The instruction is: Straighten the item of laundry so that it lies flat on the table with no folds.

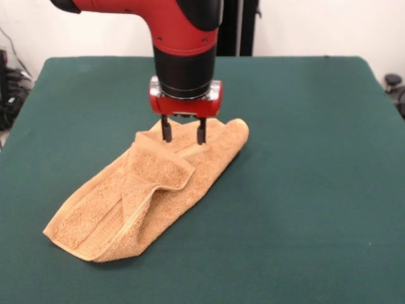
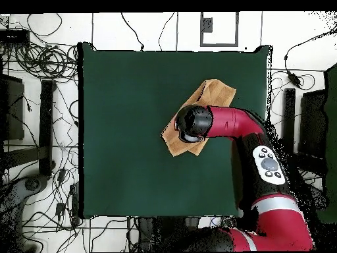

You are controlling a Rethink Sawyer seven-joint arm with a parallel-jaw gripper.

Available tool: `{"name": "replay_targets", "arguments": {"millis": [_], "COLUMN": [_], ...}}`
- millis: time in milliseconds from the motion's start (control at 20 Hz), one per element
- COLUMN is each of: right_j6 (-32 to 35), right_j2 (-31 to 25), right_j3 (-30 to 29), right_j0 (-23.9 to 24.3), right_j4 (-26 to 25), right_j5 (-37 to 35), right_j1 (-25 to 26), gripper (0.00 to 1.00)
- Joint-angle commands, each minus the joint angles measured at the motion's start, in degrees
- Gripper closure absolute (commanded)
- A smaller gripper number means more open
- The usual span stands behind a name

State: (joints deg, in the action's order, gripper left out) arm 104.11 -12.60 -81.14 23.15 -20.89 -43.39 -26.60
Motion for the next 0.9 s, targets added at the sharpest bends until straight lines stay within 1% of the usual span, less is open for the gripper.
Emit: {"name": "replay_targets", "arguments": {"millis": [50, 550, 900], "right_j6": [2.7, 3.1, 2.4], "right_j2": [0.9, 1.8, 1.2], "right_j3": [1.1, 1.4, 0.7], "right_j0": [-2.8, -3.5, -2.7], "right_j4": [-2.7, -3.4, -2.8], "right_j5": [0.7, 1.3, 1.9], "right_j1": [5.1, 5.1, 5.0], "gripper": [0.0, 0.0, 0.0]}}
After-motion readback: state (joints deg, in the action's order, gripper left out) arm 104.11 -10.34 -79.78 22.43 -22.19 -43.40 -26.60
